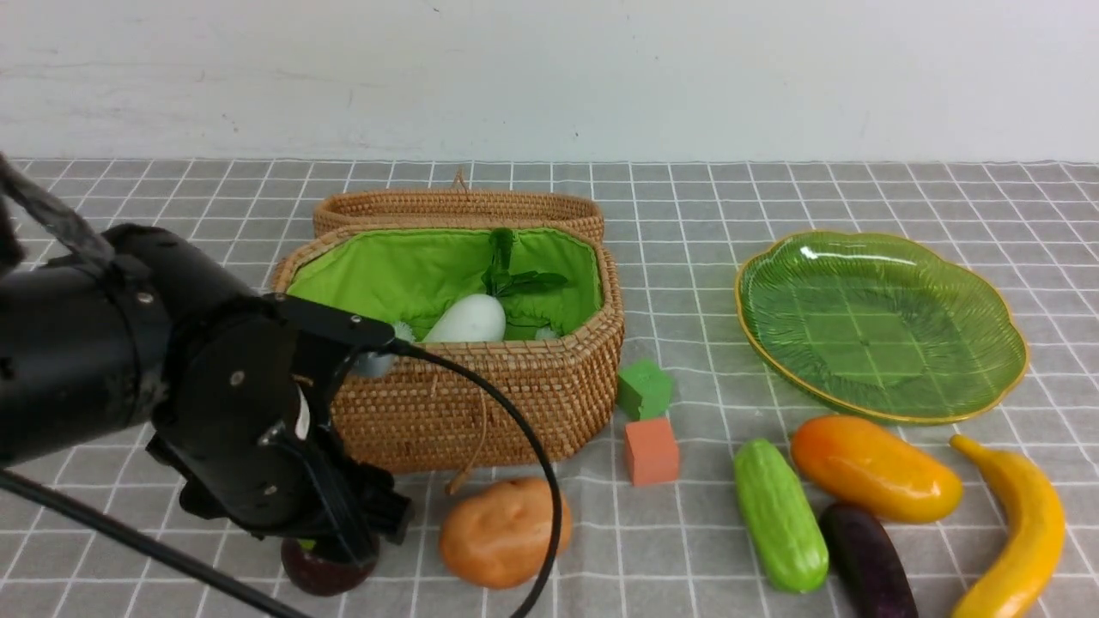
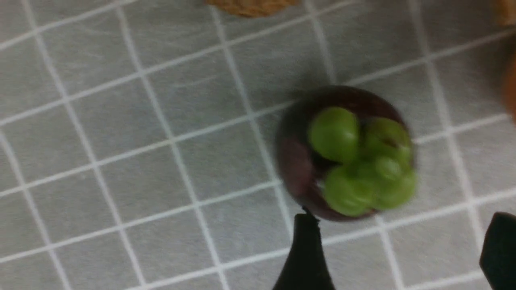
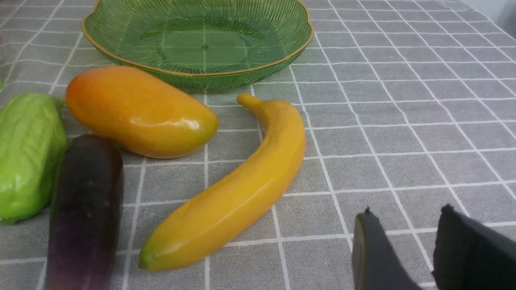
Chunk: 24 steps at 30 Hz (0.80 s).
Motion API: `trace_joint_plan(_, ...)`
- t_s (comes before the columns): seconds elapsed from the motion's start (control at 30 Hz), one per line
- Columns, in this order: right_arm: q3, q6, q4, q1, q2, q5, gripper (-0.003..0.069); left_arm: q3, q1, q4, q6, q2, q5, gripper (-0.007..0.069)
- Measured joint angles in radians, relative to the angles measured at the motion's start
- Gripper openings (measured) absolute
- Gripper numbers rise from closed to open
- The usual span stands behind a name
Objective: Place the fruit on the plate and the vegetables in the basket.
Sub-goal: Grab a mangosteen with your left arm and put it on the plate on the right
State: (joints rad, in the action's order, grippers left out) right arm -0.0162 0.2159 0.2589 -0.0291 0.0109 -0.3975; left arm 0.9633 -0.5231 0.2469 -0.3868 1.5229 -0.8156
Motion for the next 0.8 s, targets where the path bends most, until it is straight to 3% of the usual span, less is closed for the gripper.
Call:
trace_joint_plan(0.17, 0.000, 0.000, 0.000, 0.000, 0.000, 0.000, 0.0240, -0.001, 0.000, 0.055, -0.056, 0.099, 0.025, 0.0531)
trace_joint_plan(0.37, 0.000, 0.000, 0.000, 0.000, 0.000, 0.000, 0.0240, -0.001, 0.000, 0.026, -0.008, 0.177, 0.070, 0.0494)
trace_joint_plan(0.53, 0.000, 0.000, 0.000, 0.000, 0.000, 0.000, 0.0240, -0.001, 0.000, 0.034, -0.003, 0.177, 0.073, 0.0395)
trace_joint_plan(0.67, 0.000, 0.000, 0.000, 0.000, 0.000, 0.000, 0.0240, -0.001, 0.000, 0.048, -0.002, 0.175, 0.048, 0.0230)
trace_joint_plan(0.8, 0.000, 0.000, 0.000, 0.000, 0.000, 0.000, 0.0240, -0.001, 0.000, 0.048, -0.006, 0.174, 0.009, 0.0183)
